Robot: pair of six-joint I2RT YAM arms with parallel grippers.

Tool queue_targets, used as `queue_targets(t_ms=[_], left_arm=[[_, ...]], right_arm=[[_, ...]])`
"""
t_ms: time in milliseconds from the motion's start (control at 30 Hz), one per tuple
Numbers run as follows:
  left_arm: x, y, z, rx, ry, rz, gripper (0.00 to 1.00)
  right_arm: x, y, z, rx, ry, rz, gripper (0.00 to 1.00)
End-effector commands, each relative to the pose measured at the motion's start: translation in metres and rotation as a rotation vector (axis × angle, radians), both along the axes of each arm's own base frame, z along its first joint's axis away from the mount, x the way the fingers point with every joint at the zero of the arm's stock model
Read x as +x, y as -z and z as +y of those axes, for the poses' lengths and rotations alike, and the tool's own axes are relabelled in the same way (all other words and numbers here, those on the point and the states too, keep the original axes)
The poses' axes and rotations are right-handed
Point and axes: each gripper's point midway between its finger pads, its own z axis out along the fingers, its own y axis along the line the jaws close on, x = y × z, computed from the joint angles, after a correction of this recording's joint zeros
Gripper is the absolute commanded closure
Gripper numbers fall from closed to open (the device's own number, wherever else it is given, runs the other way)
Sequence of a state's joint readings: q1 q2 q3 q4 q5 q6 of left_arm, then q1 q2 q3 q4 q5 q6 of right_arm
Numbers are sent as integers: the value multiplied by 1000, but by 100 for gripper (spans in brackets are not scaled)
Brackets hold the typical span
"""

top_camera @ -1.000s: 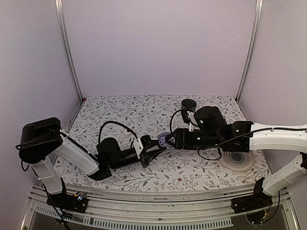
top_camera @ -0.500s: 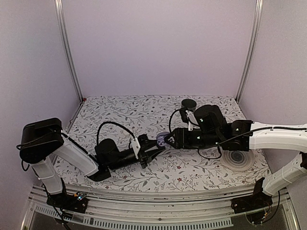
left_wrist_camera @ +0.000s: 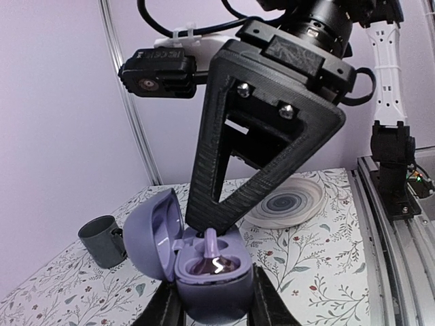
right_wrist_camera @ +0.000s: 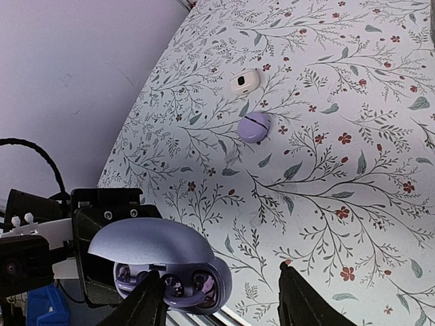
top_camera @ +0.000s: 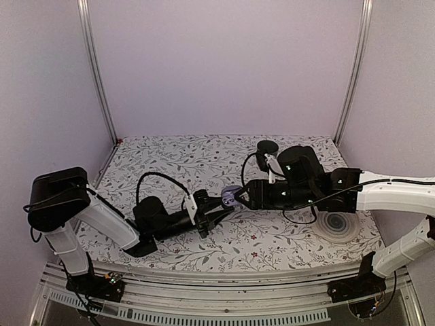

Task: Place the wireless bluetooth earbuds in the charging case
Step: Adjust the right earbud in the right side groove of the charging case.

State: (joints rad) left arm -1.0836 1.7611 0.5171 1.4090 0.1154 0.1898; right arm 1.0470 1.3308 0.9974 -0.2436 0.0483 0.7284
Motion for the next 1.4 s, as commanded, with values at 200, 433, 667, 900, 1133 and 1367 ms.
queue_targets(t_ms=[200, 433, 667, 900, 1133, 1367], left_arm=[[-8, -21, 1, -66, 26, -42, 100], [-7, -28, 5, -100, 14, -41, 100], [-4, -21, 2, -87, 16, -27, 100], [-3, -11, 1, -73, 21, -4, 100], [-2, -8, -1, -70, 28, 15, 100], [-1, -6, 0, -77, 43, 43, 100]], right_arm=[[8, -9, -7, -31, 30, -40, 44], [5, 6, -4, -65, 7, -5, 46], [2, -6, 2, -31, -23, -9, 45], [-1, -31, 4, 17, -51, -52, 44], [-3, -35, 0, 27, -54, -63, 43], [-8, -41, -7, 39, -69, -84, 44]])
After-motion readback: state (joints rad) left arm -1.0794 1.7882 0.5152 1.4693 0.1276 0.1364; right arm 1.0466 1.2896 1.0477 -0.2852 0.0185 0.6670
